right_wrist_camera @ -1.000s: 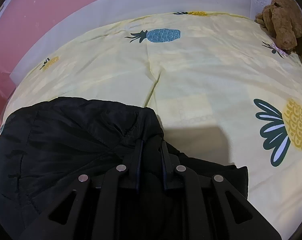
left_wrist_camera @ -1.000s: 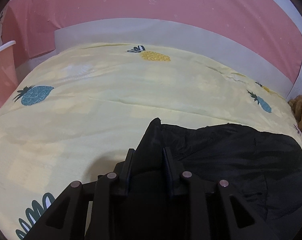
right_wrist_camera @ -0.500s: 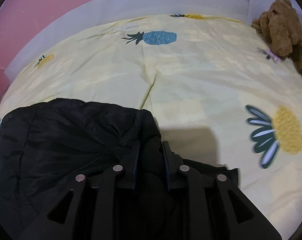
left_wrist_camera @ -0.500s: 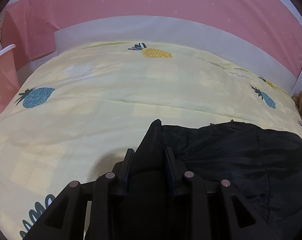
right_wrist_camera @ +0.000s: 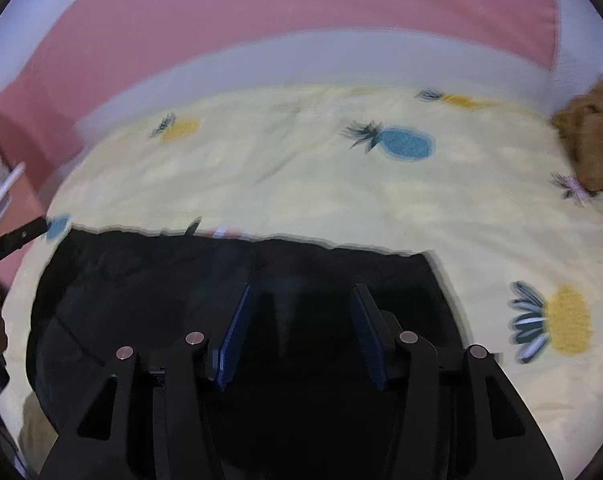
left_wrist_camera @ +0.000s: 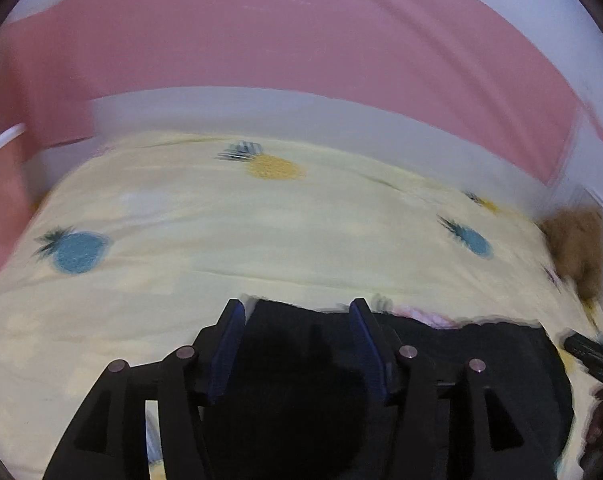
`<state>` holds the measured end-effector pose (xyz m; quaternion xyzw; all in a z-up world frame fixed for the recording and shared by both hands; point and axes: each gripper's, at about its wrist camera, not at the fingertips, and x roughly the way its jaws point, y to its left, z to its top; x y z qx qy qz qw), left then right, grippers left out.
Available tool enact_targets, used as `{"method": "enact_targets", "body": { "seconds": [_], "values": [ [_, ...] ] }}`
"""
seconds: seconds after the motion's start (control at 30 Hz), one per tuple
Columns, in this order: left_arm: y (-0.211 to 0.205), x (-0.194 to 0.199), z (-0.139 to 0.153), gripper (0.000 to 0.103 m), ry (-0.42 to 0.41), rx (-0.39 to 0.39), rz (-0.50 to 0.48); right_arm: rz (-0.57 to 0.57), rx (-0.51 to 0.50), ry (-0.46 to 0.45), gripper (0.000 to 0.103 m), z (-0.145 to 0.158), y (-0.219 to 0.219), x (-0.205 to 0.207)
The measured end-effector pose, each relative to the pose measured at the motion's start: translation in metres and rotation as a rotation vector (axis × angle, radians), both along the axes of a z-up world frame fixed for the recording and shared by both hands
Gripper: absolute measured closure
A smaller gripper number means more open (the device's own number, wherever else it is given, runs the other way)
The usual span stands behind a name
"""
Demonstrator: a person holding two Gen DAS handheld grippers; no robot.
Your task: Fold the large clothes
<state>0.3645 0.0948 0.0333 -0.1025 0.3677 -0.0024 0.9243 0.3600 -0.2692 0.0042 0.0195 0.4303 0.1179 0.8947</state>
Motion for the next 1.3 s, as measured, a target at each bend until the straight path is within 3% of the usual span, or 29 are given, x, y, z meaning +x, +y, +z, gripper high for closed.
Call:
{"method": "enact_targets", "body": {
  "seconds": [0.1, 0.2, 0.4, 0.73, 0.83, 0.93, 1.03, 1.13, 1.2, 1.3],
  "values": [
    [-0.06, 0.028, -0.026, 0.049, 0.092, 0.015, -0.159, -0.011, -0.048, 0.069, 0.051, -0.029, 0.015, 0.022],
    [-0.088, 0.057, -0.066, 0.048, 0.19, 0.089, -0.171, -0.026, -0.066, 0.086, 0.048, -0.047, 0.018, 0.034],
    [-0.087, 0.077, -0.099, 0.047, 0.194, 0.094, -0.124, -0.032, -0.06, 0.08, 0.047, -0.074, 0.017, 0.05],
    [-0.103, 0.082, -0.112, 0.047, 0.168, 0.188, -0.098, -0.046, -0.026, 0.041, 0.047, -0.076, 0.012, 0.051],
    [-0.098, 0.079, -0.098, 0.048, 0.184, 0.184, -0.108, -0.046, -0.034, 0.006, 0.047, -0.05, 0.003, 0.032],
    [-0.079, 0.056, -0.066, 0.048, 0.135, 0.16, -0.144, -0.047, -0.032, -0.045, 0.047, -0.03, -0.017, 0.008],
    [-0.051, 0.033, -0.048, 0.048, 0.064, 0.195, -0.147, -0.078, -0.035, -0.042, 0.047, -0.038, -0.043, -0.001],
    [-0.024, 0.036, -0.068, 0.048, 0.107, 0.228, -0.103, -0.121, 0.008, -0.008, 0.047, -0.06, -0.059, 0.01],
    [-0.01, 0.04, -0.082, 0.048, 0.117, 0.148, -0.083, -0.135, 0.011, -0.017, 0.047, -0.067, -0.059, 0.013],
    [-0.01, 0.041, -0.095, 0.047, 0.08, 0.121, -0.065, -0.143, 0.001, -0.037, 0.047, -0.078, -0.054, 0.018]
  ]
}}
